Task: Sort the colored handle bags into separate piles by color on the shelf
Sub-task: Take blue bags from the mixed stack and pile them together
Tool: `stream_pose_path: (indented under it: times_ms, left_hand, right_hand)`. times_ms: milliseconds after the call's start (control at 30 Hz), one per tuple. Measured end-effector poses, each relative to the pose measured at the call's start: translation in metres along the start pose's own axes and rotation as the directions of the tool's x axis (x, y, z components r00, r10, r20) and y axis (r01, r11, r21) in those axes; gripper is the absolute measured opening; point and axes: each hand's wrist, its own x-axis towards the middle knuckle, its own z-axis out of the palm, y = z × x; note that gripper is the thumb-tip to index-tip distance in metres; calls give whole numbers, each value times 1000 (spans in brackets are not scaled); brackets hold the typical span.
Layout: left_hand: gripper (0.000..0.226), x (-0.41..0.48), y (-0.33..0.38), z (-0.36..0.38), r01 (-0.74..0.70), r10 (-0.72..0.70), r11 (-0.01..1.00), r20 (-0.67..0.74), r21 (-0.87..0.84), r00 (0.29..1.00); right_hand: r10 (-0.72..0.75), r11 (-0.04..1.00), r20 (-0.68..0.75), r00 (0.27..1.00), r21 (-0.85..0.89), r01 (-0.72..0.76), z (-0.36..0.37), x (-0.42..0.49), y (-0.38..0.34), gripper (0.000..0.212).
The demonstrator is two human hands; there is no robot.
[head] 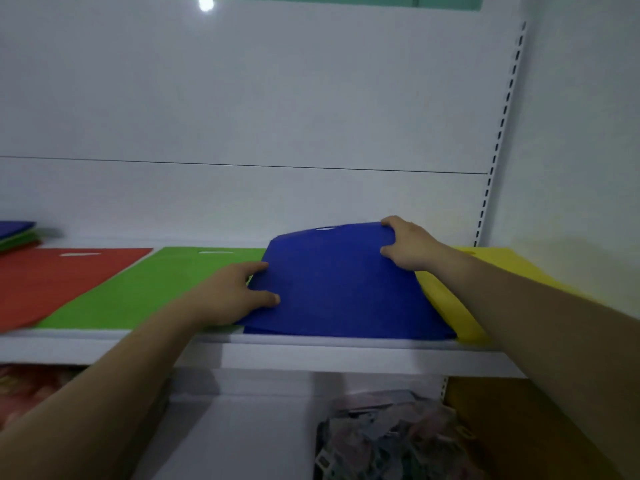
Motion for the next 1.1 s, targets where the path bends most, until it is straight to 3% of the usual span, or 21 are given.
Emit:
stream_pose_path:
  times_ms: [133,267,467,733,867,1100]
  left_hand:
    - [67,4,-2,9,32,-40,993,61,118,997]
    - [61,0,1,12,-17,15,982,9,188,1000]
    - [76,-16,10,15,-163,121,960,186,229,975]
    - [76,-20,13,18,-192,139,937,193,291,971]
    - [111,-23,17,15,-168,104,947,232,275,967]
    - [64,-17,30,3,-16,-7,977,109,211,994]
  right_hand:
    - [47,985,127,991,-169,-25,8,10,12,56]
    - [96,929,212,973,-369,-12,9,11,19,56]
    - [81,949,340,937,-313,32,15,7,19,63]
    - [121,927,386,915,-373,35,15,6,19,62]
    - [112,921,389,915,-386,51,12,8,20,64]
    - [-39,935,340,940,-319,154,6,16,3,66]
